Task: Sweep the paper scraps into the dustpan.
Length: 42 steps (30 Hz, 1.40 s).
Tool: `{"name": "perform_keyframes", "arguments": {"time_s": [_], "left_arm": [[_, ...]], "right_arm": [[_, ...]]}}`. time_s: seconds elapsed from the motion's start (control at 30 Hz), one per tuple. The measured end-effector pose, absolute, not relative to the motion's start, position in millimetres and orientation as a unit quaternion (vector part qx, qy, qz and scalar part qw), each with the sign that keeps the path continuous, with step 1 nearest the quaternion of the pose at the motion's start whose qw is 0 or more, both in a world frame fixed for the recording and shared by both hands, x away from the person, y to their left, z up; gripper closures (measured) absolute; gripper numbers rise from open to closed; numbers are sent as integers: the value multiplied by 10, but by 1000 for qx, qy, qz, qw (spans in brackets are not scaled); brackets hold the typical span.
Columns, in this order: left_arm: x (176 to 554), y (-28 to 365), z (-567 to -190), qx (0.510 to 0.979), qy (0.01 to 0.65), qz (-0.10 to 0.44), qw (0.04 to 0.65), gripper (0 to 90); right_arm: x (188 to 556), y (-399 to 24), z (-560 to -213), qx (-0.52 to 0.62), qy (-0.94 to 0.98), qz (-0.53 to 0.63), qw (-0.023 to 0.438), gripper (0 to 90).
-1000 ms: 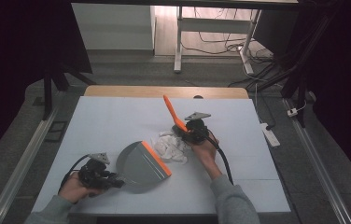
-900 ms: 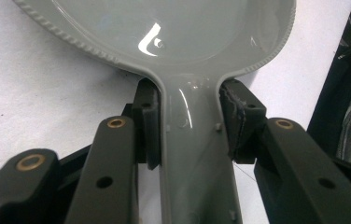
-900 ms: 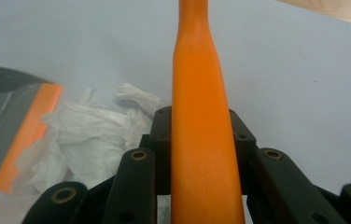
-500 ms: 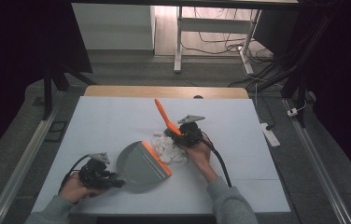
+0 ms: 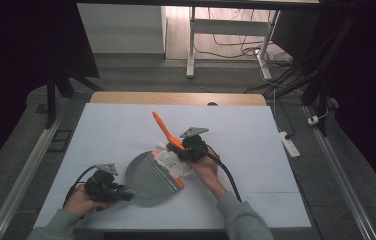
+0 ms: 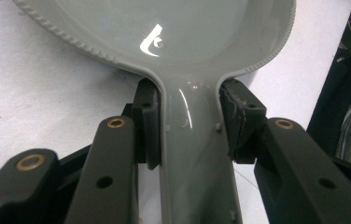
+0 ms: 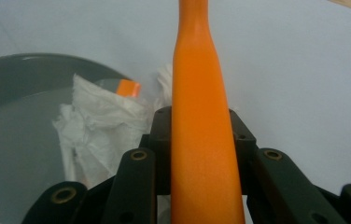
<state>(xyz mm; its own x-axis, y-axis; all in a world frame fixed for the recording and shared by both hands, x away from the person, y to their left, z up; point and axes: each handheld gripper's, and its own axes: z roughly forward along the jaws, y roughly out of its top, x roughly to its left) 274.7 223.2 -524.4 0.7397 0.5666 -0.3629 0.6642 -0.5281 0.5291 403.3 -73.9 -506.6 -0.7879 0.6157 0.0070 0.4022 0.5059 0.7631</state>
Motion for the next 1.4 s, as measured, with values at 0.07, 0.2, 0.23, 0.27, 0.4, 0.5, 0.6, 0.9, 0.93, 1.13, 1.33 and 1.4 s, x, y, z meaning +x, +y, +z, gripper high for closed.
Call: {"name": "perform_keyframes", "arguments": {"time_s": [0.07, 0.2, 0.23, 0.27, 0.4, 0.5, 0.6, 0.9, 0.93, 1.13, 1.33, 1.4], "left_arm": [[2748, 2231, -5244, 871, 353, -73, 333, 613], [2747, 2229, -5242, 871, 353, -73, 333, 613], [2748, 2228, -5242, 871, 353, -73, 332, 613], [2748, 2227, -5241, 872, 353, -73, 332, 613], [2749, 2227, -5240, 872, 353, -73, 332, 613], [2749, 2226, -5238, 872, 353, -73, 332, 613], [2751, 2225, -5237, 872, 353, -74, 332, 613], [2752, 2222, -5238, 872, 352, -73, 332, 613], [2752, 2222, -5238, 872, 352, -73, 332, 613], [2750, 2218, -5239, 872, 352, -74, 332, 613], [2739, 2214, -5234, 873, 350, -74, 331, 613], [2735, 2212, -5234, 874, 349, -73, 331, 613]], "right_arm": [[3990, -693, -5063, 287, 861, 399, 130, 700], [3917, -626, -5052, 272, 866, 402, 119, 701], [3900, -612, -5051, 269, 868, 401, 118, 701], [3884, -604, -5050, 265, 870, 399, 119, 701], [3817, -587, -5036, 256, 873, 400, 113, 700], [3777, -585, -5008, 249, 873, 409, 98, 701], [3712, -565, -4986, 233, 879, 405, 95, 701], [3638, -730, -4749, 227, 858, 448, 107, 700], [3647, -767, -4721, 233, 854, 453, 108, 700], [3701, -958, -4638, 256, 842, 456, 133, 700], [3728, -1140, -4658, 291, 834, 445, 149, 700], [3716, -1215, -4687, 308, 831, 438, 151, 700]]}}
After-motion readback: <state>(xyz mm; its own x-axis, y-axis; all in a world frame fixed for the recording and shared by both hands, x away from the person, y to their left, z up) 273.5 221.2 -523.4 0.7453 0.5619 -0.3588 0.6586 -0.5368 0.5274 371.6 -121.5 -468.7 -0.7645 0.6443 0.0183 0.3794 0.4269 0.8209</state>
